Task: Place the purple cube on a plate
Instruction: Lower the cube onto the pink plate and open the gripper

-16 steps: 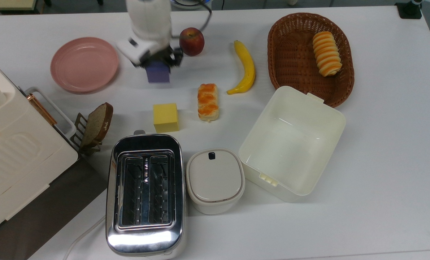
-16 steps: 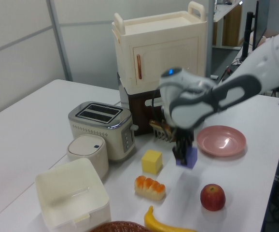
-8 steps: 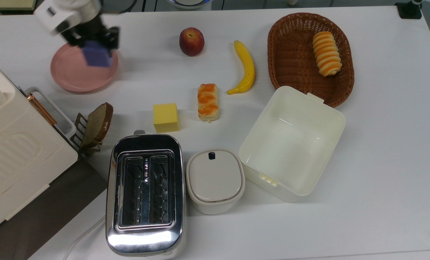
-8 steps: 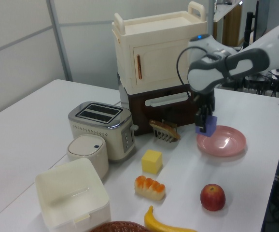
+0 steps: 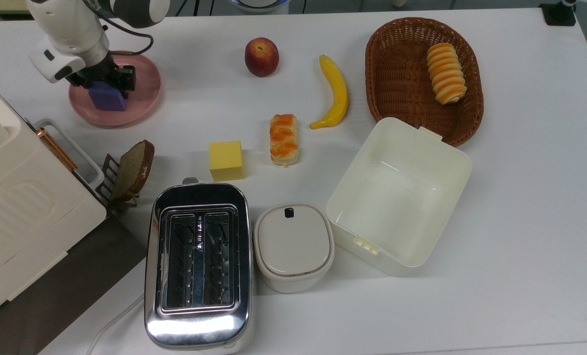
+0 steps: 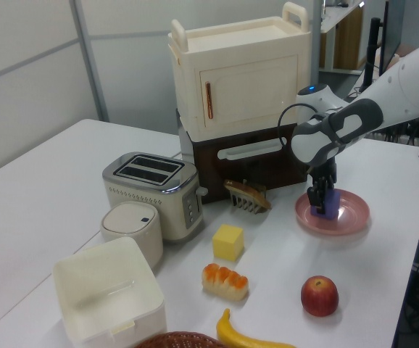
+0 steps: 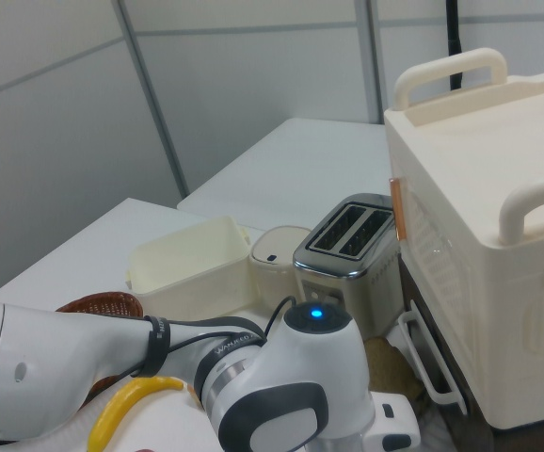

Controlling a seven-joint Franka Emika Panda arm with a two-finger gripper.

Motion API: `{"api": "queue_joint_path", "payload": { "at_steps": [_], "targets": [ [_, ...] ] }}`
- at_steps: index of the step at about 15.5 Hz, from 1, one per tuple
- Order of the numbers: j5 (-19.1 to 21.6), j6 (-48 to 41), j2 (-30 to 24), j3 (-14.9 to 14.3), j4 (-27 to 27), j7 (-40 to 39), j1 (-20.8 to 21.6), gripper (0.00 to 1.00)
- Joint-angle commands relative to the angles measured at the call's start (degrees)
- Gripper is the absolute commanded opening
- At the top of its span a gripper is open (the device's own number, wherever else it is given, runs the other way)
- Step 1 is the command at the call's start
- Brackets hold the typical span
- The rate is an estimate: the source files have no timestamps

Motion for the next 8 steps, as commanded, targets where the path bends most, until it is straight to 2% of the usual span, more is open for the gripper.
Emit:
{"api": "queue_joint_path", "payload": {
  "at_steps": [1, 6, 8],
  "targets": [
    [1.4, 1.3, -1.3, -0.6, -1.4, -2.5, 0.2, 1.00],
    [1.4, 0.3, -4.8, -1.0, -0.3, -1.8, 0.6, 1.00],
    [1.3, -4.3, -6.3, -1.0, 1.7, -1.7, 1.0, 1.00]
  ]
}}
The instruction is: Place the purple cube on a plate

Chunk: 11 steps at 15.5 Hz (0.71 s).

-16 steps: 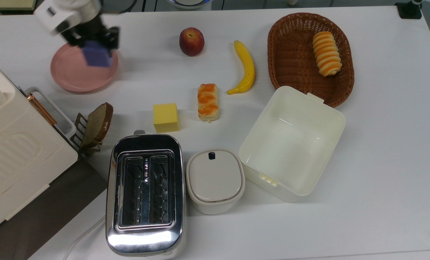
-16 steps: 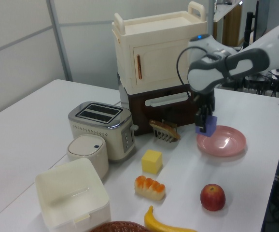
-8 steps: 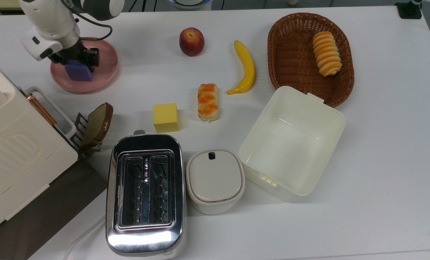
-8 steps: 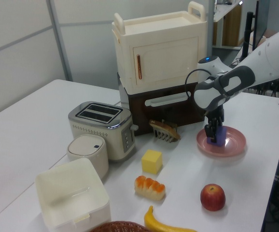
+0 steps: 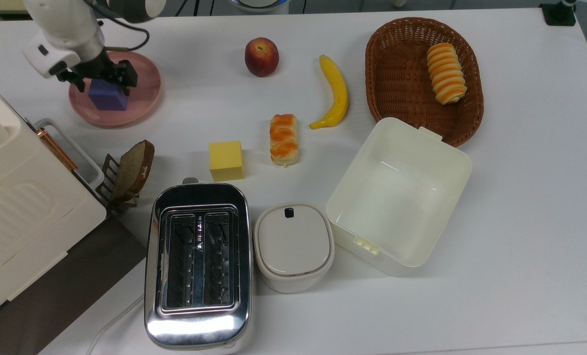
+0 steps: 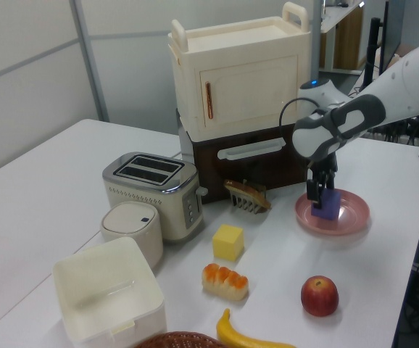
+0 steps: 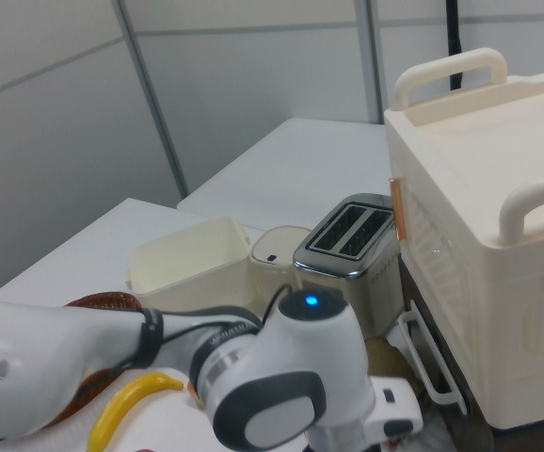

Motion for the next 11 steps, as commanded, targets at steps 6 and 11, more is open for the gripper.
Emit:
{"api": "queue_joint_path", "payload": {
  "at_steps": [6, 11],
  "targets": [
    [1.2, -20.3, -5.9, 2.4, 11.3, 9.5, 5.0, 1.00],
    [1.2, -30.2, -8.7, 13.8, 18.5, 22.8, 5.7, 1.00]
  ]
}}
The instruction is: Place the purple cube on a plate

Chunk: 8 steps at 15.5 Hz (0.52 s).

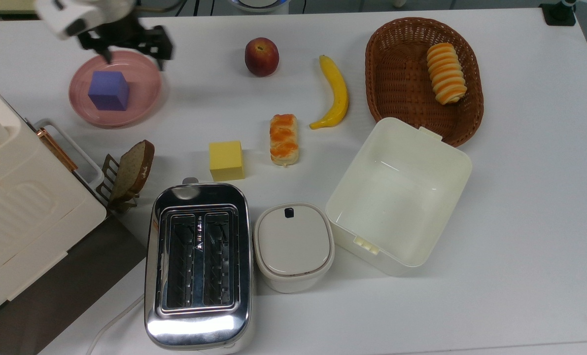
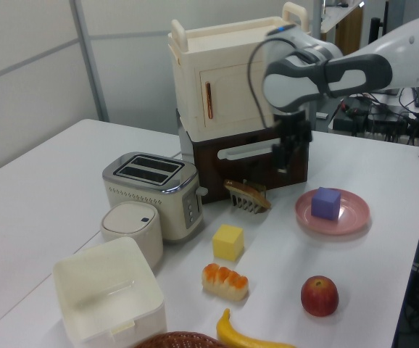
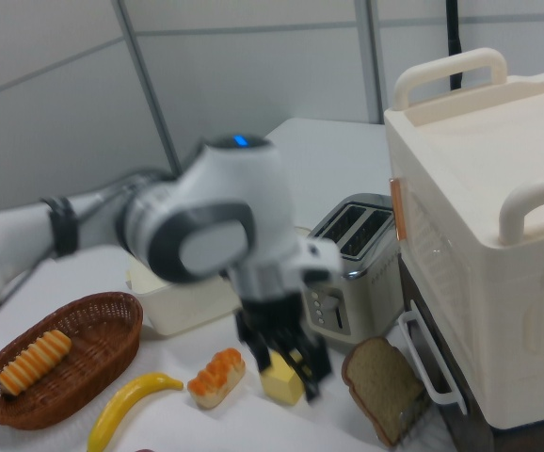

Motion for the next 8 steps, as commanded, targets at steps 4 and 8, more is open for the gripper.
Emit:
{"api": "queue_joint_path", "payload": {
  "at_steps": [4, 8],
  "targets": [
    [0.0, -10.5, -4.5, 14.1, 4.2, 13.6, 2.7, 1.00],
    [0.5, -10.6, -4.4, 17.4, 4.3, 16.4, 2.7, 1.00]
  ]
}}
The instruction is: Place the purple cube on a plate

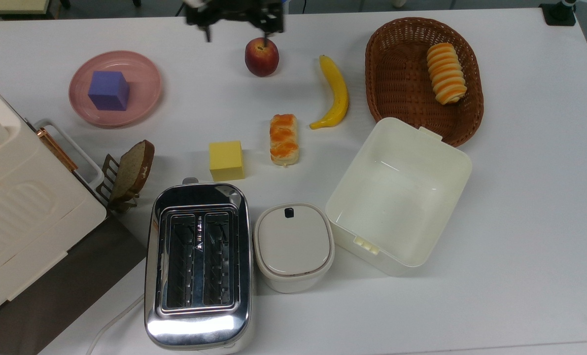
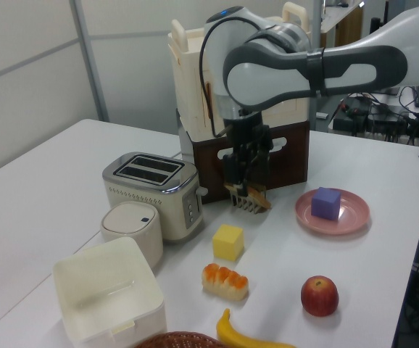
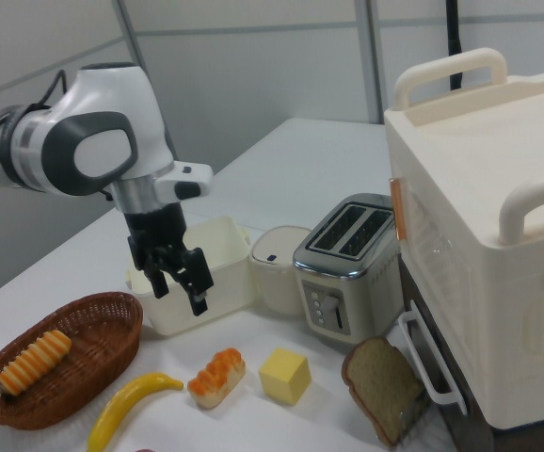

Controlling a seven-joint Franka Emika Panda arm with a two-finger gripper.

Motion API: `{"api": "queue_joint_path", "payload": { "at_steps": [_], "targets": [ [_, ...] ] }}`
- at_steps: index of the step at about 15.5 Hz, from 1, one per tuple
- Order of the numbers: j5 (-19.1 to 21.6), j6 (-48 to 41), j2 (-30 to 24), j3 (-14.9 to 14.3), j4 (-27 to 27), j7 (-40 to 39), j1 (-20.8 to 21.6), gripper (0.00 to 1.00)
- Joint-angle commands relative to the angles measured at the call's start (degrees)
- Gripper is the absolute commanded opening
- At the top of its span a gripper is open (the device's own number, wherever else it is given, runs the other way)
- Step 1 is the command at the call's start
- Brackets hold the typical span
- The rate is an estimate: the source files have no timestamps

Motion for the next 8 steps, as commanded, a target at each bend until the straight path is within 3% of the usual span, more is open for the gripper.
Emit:
{"api": "queue_joint_path", "payload": {
  "at_steps": [1, 8],
  "targets": [
    [0.5, -0.6, -0.2, 1.4, -0.4, 1.4, -0.2, 1.00],
    [1.2, -0.9, -0.1, 1.5, 1.2, 4.3, -0.4, 1.00]
  ]
}}
